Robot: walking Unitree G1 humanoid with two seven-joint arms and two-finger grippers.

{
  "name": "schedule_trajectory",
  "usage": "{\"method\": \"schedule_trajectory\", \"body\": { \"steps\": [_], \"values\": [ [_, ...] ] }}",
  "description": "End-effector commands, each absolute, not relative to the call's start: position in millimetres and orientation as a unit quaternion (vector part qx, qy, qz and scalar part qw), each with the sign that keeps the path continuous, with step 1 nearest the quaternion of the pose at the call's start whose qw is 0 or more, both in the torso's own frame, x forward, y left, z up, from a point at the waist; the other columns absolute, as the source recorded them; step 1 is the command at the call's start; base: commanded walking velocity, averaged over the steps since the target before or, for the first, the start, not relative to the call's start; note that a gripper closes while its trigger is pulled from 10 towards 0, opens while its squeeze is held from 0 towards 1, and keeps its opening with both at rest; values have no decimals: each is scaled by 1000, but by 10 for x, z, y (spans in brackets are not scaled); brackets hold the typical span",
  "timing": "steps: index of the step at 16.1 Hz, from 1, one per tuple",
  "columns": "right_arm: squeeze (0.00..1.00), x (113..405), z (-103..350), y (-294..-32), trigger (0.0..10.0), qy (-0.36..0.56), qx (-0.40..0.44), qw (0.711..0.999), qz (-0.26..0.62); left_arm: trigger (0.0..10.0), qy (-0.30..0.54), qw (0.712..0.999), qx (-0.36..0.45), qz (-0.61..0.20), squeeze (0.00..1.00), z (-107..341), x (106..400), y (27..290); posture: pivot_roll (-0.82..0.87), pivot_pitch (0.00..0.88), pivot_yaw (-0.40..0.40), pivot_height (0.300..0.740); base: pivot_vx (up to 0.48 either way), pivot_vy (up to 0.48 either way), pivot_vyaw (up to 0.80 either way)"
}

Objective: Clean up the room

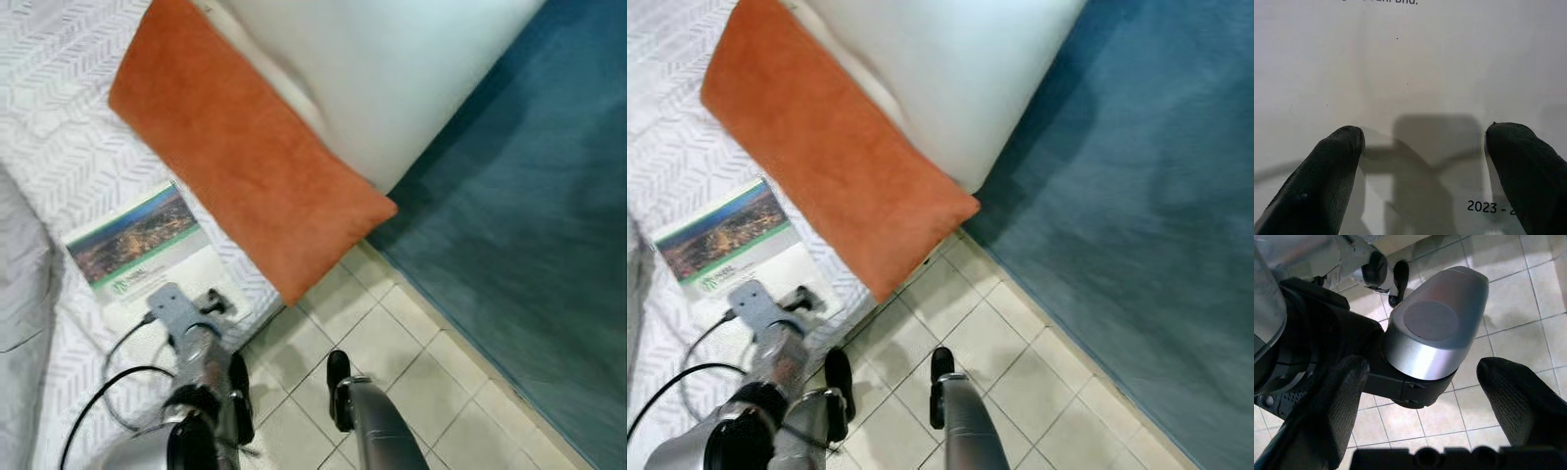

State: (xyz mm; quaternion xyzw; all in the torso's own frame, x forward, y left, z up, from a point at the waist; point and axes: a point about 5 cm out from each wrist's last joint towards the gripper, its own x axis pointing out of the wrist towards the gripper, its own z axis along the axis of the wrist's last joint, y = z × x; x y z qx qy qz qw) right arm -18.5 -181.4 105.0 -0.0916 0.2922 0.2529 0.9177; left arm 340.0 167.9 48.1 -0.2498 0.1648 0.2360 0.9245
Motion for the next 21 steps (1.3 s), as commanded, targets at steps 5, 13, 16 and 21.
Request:
{"method": "schedule_trajectory", "body": {
  "steps": [5,13,16,21],
  "values": [
    [0,-267,977,-1830,10000,316,-94,912,243,10000,225,936,-243,117,0,493,3467,1137,-529,695,-132,740,0,0,0],
    [0,-269,952,-1815,10000,315,-99,913,240,10000,185,956,-217,73,0,834,3696,1097,-522,684,-115,740,0,0,0],
    [0,-268,926,-1826,10000,317,-99,913,239,10000,187,959,-200,67,0,814,3685,1114,-504,690,-114,740,0,0,0],
    [0,-146,840,-1793,10000,306,-91,917,240,10000,198,958,-181,99,0,609,3559,1363,-444,685,-99,740,0,0,0]
  ]
}}
